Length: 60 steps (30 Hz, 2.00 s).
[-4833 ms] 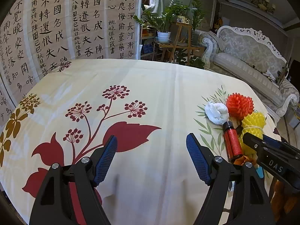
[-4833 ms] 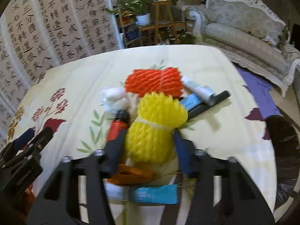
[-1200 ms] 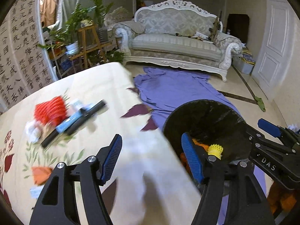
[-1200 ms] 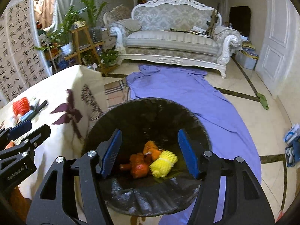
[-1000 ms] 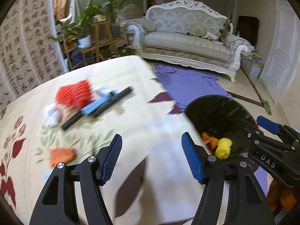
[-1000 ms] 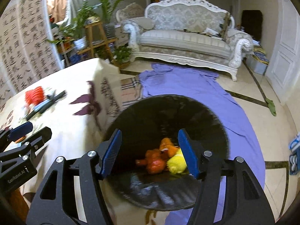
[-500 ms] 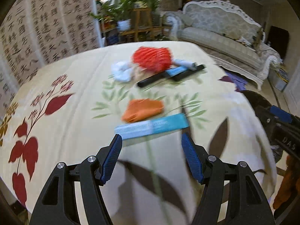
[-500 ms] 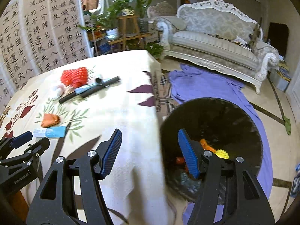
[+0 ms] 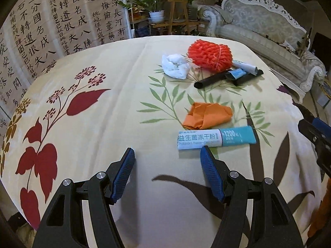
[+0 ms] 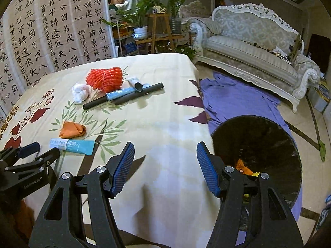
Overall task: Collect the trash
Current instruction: 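Move both open tools back over the bed toward the orange cloth and blue tube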
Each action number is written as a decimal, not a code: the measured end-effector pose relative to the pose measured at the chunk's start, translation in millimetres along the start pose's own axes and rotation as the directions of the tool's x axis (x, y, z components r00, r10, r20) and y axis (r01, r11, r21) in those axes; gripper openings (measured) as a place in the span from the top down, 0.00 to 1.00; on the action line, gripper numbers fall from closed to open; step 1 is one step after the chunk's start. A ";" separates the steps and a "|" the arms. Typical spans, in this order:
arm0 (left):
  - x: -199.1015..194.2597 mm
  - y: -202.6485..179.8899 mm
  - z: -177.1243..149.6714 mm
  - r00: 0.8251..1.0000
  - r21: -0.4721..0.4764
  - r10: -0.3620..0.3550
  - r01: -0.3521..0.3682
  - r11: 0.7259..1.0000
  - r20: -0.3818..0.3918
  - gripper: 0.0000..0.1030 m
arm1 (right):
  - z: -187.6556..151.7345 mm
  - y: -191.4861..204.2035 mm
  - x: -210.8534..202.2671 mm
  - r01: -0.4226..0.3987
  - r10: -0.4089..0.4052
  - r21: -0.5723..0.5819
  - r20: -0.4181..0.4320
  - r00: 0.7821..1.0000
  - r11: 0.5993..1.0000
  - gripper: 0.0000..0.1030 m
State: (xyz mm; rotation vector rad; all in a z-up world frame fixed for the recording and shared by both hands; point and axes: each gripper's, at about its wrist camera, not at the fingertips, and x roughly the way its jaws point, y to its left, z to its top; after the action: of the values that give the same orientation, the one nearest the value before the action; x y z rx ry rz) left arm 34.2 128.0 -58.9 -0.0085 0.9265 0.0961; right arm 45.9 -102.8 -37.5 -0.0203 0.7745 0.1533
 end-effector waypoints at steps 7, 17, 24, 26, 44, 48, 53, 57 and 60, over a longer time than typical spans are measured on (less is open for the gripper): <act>10.5 5.8 15.2 1.000 -0.007 0.005 -0.005 1.000 -0.001 0.36 | 5.0 12.8 7.5 -0.017 0.016 -0.024 -0.008 1.000 1.000 0.41; 21.2 22.9 30.1 1.000 -0.050 0.017 -0.017 0.999 -0.002 0.36 | 13.2 30.6 21.1 -0.048 0.047 -0.054 -0.024 0.999 0.997 0.41; 34.0 22.5 45.5 1.000 -0.050 0.026 -0.026 0.998 0.002 0.36 | 15.4 41.2 24.9 -0.060 0.058 -0.067 -0.031 0.998 0.996 0.41; 34.3 21.8 47.1 1.000 -0.054 0.030 -0.030 0.998 0.000 0.36 | 15.2 40.6 24.4 -0.057 0.055 -0.065 -0.030 0.998 0.996 0.41; 4.8 -18.3 34.6 1.000 -0.051 0.020 -0.019 0.999 0.022 0.32 | 2.1 -8.0 10.1 -0.050 0.050 0.022 -0.004 0.999 0.998 0.41; 12.3 -29.9 31.9 0.998 -0.034 0.054 -0.054 0.998 0.015 0.30 | -0.3 -19.9 6.7 -0.048 0.048 0.046 0.000 0.999 0.998 0.41; 15.0 -29.4 24.1 0.998 -0.034 0.060 -0.060 0.998 -0.010 0.28 | -2.5 -25.7 8.0 -0.050 0.050 0.061 -0.004 0.999 0.997 0.40; 10.8 -23.7 15.4 0.998 -0.026 0.064 -0.064 0.998 -0.001 0.28 | -4.1 -21.6 9.3 -0.058 0.058 0.058 -0.008 0.998 0.997 0.40; 7.6 -14.5 9.3 0.999 -0.039 0.052 -0.052 0.998 -0.003 0.28 | -3.5 -15.6 9.4 -0.065 0.066 0.046 -0.008 0.998 0.997 0.40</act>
State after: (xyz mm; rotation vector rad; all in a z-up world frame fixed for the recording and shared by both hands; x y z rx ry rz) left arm 47.4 114.6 -59.9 -0.0206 0.9266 0.1627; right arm 52.3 -117.3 -47.2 0.0473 0.7880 0.1978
